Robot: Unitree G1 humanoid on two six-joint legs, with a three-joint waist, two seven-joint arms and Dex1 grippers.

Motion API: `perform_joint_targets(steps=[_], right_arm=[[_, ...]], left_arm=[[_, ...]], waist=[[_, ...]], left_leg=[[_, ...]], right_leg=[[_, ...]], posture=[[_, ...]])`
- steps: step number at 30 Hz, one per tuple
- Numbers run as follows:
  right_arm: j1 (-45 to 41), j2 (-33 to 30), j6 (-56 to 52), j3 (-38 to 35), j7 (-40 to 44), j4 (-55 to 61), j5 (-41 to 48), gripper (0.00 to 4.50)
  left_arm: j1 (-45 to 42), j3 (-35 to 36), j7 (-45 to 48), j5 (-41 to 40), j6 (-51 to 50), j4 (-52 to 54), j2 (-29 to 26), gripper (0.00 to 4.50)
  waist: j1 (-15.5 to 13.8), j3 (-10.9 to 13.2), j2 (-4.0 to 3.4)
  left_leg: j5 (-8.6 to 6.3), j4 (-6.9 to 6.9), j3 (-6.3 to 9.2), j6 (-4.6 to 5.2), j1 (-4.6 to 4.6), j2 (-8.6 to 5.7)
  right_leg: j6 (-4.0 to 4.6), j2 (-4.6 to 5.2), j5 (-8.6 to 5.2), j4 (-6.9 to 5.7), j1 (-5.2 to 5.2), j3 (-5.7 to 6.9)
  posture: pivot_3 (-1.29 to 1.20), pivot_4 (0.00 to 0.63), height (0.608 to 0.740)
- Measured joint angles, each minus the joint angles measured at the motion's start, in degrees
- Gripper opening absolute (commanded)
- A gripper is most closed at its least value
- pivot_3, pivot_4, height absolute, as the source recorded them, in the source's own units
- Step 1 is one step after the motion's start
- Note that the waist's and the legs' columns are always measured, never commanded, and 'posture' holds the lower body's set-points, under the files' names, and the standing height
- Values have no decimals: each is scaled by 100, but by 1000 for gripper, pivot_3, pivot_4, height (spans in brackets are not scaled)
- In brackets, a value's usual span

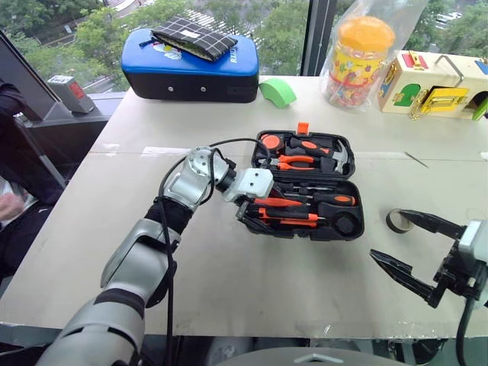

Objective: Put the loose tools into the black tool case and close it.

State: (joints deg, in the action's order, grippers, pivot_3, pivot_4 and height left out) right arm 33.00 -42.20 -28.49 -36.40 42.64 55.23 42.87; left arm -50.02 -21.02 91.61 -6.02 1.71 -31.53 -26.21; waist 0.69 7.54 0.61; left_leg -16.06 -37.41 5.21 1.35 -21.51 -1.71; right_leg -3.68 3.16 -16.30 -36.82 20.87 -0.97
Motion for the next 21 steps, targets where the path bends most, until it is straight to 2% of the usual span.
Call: perform_joint_targets(steps=[2, 5, 6, 7, 8, 9, 10, 16, 21], right_arm=[[-41, -3, -20, 9, -71, 30, 9, 4500], [-92, -8, -44, 88, -172, 68, 19, 4500], [-100, -10, -61, 114, -197, 71, 22, 4500], [-124, -19, -90, 152, -229, 84, 32, 4500], [-127, -19, -107, 175, -268, 97, 41, 4500], [-128, -19, -125, 175, -286, 97, 42, 4500], [-131, -23, -136, 180, -314, 99, 43, 4500], [-129, -21, -136, 213, -321, 103, 23, 4500], [-135, -18, -122, 228, -296, 96, 5, 4500]], left_arm=[[-69, 273, -29, -300, -643, 94, 8, 3630], [-127, 552, -233, -503, -1290, 336, -16, 2125], [-107, 585, -311, -534, -1417, 418, -15, 1905], [27, 634, -476, -536, -1585, 659, -45, 1221], [188, 652, -626, -533, -1700, 846, -48, 854], [255, 649, -692, -532, -1750, 901, -44, 280], [449, 651, -856, -515, -1840, 1091, -56, 46], [1353, 460, -1662, -101, -1955, 1994, -203, 46], [1528, 303, -2044, 155, -1548, 2230, -219, 46]], waist=[[-3, 0, 1], [-10, 0, 0], [-11, 0, 0], [-5, -1, -1], [-6, -3, -4], [-6, -3, -4], [-4, -2, -4], [-35, -3, -4], [-110, -9, -8]], left_leg=[[0, -4, 0, 0, 0, -2], [0, -5, -1, 0, 1, -3], [0, -5, 0, 0, 1, -2], [0, -3, 0, -1, 2, -2], [1, -1, 1, -1, 3, -1], [1, 0, 2, -2, 3, 0], [1, 0, 4, -2, 3, 2], [1, -2, -2, -3, 5, 0], [1, 1, -13, -2, 23, -2]], right_leg=[[0, 1, 0, -1, -1, 0], [0, 1, 0, -1, -2, -3], [0, 1, 0, -1, -2, -3], [0, 1, 0, 0, -1, -5], [0, 2, 0, -2, -1, -6], [0, 1, 0, -2, 0, -6], [0, 0, 0, -2, 0, -6], [1, 8, 1, -2, -2, -15], [1, 12, 1, -1, -15, -25]], posture=[[0, 150, 740], [0, 150, 740], [0, 150, 740], [0, 150, 740], [0, 150, 740], [0, 150, 740], [0, 150, 740], [0, 150, 740], [0, 150, 740]])
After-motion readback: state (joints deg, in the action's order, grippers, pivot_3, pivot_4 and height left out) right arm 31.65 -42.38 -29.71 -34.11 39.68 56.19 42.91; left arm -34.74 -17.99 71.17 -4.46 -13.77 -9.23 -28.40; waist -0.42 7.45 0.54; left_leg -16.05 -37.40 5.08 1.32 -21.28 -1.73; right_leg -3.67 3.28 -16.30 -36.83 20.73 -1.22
